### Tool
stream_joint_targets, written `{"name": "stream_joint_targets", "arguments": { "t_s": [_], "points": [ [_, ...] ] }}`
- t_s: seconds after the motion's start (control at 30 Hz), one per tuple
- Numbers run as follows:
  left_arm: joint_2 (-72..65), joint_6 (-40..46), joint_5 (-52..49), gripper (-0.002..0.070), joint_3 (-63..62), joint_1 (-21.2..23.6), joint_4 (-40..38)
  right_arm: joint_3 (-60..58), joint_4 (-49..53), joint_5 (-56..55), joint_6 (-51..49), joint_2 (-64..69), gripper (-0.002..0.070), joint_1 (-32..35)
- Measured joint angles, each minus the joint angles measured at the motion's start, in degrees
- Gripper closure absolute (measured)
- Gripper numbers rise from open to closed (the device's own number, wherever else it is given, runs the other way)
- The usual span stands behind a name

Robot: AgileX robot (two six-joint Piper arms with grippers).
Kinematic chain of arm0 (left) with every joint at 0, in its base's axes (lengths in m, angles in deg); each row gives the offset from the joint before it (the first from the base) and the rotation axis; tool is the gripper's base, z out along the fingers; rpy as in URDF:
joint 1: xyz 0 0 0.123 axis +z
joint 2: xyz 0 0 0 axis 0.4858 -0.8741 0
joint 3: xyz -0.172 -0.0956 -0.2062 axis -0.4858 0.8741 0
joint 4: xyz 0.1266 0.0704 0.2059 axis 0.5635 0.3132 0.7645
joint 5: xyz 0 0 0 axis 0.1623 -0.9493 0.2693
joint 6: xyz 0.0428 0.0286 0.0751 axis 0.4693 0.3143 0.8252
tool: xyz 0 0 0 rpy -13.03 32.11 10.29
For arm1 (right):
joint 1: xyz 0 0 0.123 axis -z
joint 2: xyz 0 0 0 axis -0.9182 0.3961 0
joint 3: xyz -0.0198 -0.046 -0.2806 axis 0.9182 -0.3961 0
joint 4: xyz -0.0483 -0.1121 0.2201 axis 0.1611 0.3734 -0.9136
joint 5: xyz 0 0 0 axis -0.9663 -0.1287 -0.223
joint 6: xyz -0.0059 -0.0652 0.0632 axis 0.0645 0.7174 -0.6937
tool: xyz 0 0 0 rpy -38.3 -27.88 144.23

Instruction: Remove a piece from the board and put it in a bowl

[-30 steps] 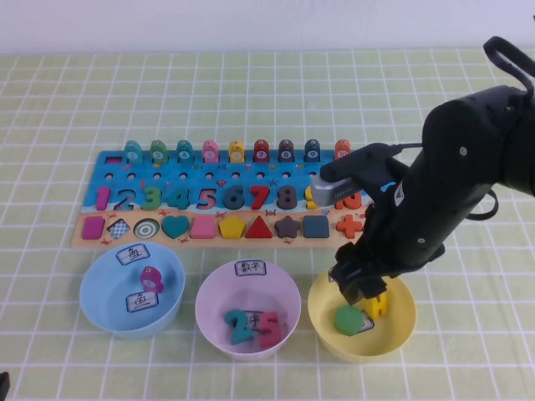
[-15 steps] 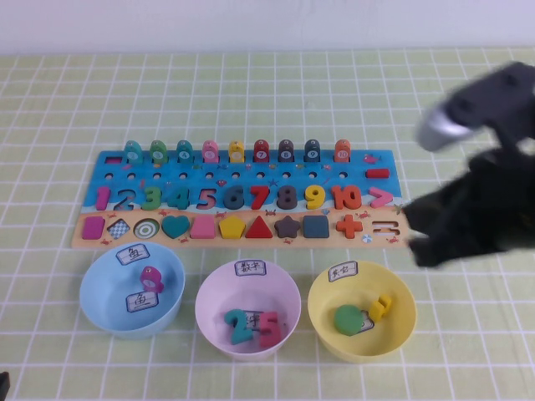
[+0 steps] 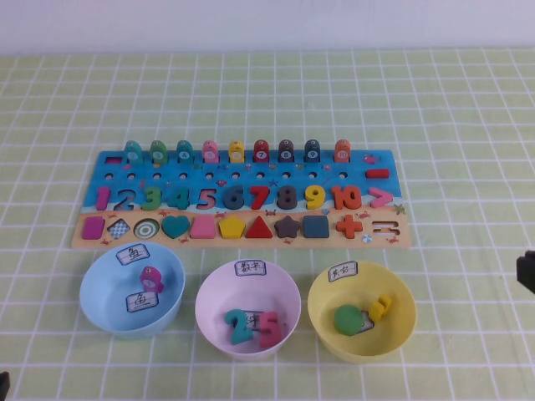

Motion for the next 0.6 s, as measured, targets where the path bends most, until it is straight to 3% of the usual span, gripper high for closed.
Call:
{"name": "stream_joint_targets", "arguments": {
  "t_s": [0.3,0.6],
  "points": [
    [0.0,0.0,0.0,0.0679,0.0,0.0,0.0,-1.0,6.9,15.0,0.0,-0.6,0.0691,0.0],
    [0.0,0.0,0.0,0.0679,0.0,0.0,0.0,-1.0,9.1,16.7,0.0,-4.4,0.0691,0.0]
  ]
}}
